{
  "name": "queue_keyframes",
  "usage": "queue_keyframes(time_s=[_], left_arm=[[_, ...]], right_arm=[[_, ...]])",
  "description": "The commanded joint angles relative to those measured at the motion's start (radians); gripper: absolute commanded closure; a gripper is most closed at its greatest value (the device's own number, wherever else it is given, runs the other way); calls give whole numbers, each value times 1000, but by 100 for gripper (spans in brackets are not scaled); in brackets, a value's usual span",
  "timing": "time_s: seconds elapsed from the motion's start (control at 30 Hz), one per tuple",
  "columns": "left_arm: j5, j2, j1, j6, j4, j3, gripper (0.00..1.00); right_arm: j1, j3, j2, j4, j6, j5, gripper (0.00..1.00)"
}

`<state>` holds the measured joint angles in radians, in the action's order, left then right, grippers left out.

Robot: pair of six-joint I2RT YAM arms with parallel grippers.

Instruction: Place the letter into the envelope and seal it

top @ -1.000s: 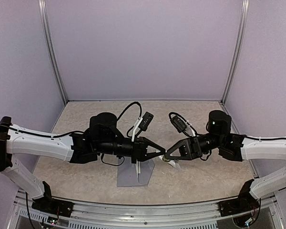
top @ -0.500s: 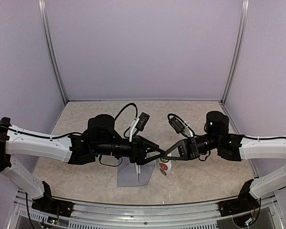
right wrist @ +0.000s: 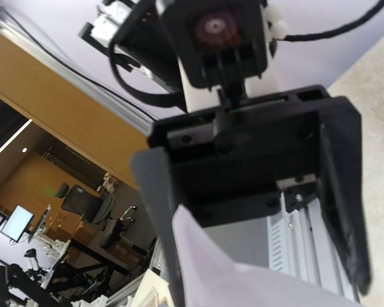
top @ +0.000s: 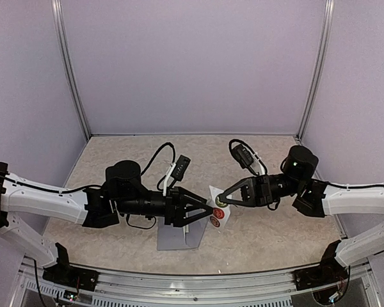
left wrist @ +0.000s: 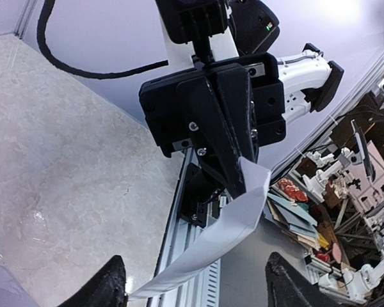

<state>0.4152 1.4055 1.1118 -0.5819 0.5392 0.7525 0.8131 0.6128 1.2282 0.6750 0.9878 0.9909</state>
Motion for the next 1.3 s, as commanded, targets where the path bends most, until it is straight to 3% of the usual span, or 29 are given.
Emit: queue_keyframes(time_s=[0.0, 0.2, 0.33, 0.6, 0.83, 1.03, 1.27], left_arm=[[29, 5, 6, -1, 77, 2, 37], [49, 32, 8, -1, 115, 24, 34], [76, 54, 15, -6, 141, 40, 38], [87, 59, 19, -26, 187, 31, 68], [99, 75, 20, -48, 223, 31, 76], [90, 82, 20, -55, 237, 31, 98], [76, 80, 20, -58, 252, 28, 100]], right_arm=[[-5, 10, -21, 73, 38, 37, 100], [-2, 3, -17, 122, 70, 59, 100], [1, 3, -15, 122, 72, 62, 100], [0, -1, -12, 114, 74, 56, 100], [4, 1, -7, 99, 72, 52, 100], [5, 5, -3, 70, 62, 51, 100], [8, 5, 17, 16, 43, 44, 100]])
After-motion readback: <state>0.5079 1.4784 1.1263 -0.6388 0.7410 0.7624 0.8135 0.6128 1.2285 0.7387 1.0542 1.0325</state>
